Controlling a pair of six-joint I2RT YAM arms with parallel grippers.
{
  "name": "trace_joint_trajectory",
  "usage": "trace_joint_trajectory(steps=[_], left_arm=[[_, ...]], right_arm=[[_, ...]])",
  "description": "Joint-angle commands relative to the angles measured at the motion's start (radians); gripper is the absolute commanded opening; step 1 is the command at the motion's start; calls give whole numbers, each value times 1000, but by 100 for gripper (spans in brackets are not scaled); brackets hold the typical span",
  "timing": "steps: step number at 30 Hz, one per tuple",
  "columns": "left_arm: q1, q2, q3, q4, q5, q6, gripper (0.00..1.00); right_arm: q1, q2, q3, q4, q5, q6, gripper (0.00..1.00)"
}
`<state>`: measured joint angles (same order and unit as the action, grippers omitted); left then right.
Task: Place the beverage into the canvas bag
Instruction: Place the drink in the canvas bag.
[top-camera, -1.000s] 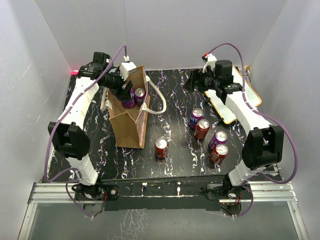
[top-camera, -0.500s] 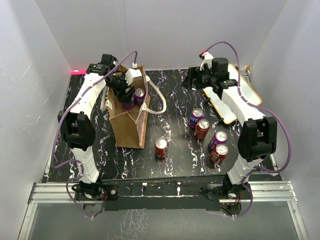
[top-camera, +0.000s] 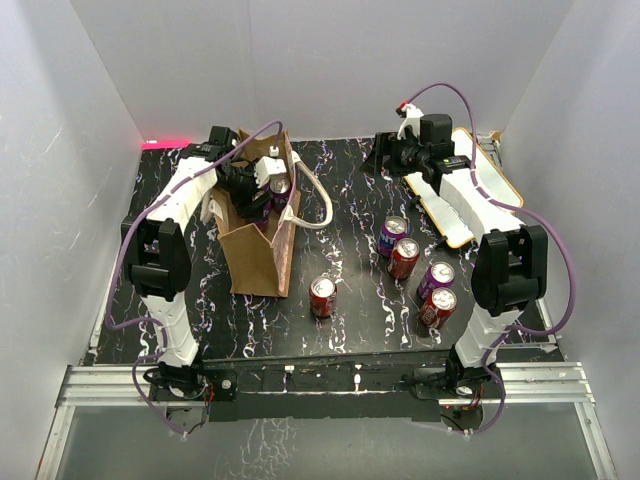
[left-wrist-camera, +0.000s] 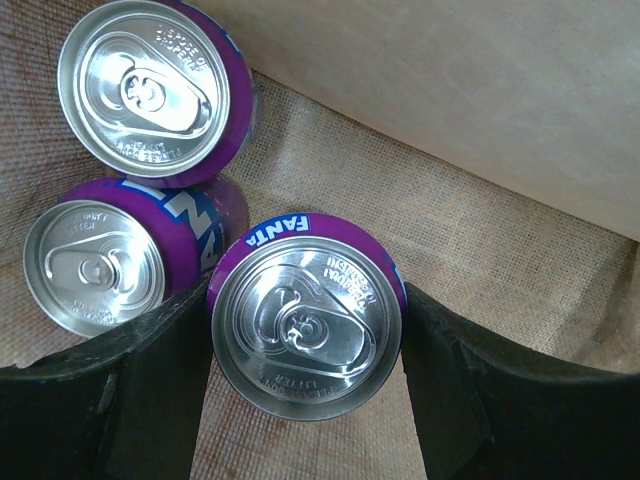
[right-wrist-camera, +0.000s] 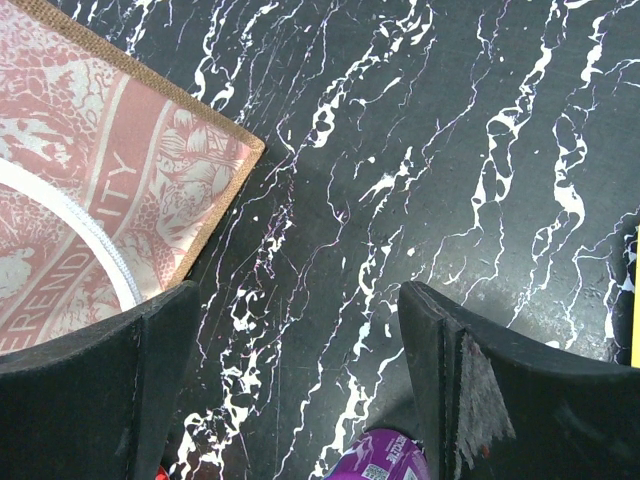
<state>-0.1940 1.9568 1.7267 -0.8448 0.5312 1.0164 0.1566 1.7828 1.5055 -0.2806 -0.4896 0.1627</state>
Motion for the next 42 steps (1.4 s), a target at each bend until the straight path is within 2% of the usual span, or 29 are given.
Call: trace_joint_trajectory(steps=[1, 6, 24, 32, 35, 42], left_arm=[[-5, -25, -14, 102, 38, -17, 0], [-5, -15, -38, 158, 5, -65, 0], [-4, -41, -134, 209, -79, -105, 16], [-5, -31, -143, 247, -137, -132, 31], [-5, -27, -143, 256, -170, -136, 39], [-5, -36, -153, 244, -172, -151, 54]], right_arm=[[1, -20, 26, 54, -2, 4, 84], [1, -28, 21, 54, 3, -4, 84], [1, -22, 44, 38, 13, -15, 84], [2, -15, 53, 35, 10, -14, 84], [3, -19, 49, 36, 12, -15, 84], [2, -18, 46, 35, 13, -17, 84]])
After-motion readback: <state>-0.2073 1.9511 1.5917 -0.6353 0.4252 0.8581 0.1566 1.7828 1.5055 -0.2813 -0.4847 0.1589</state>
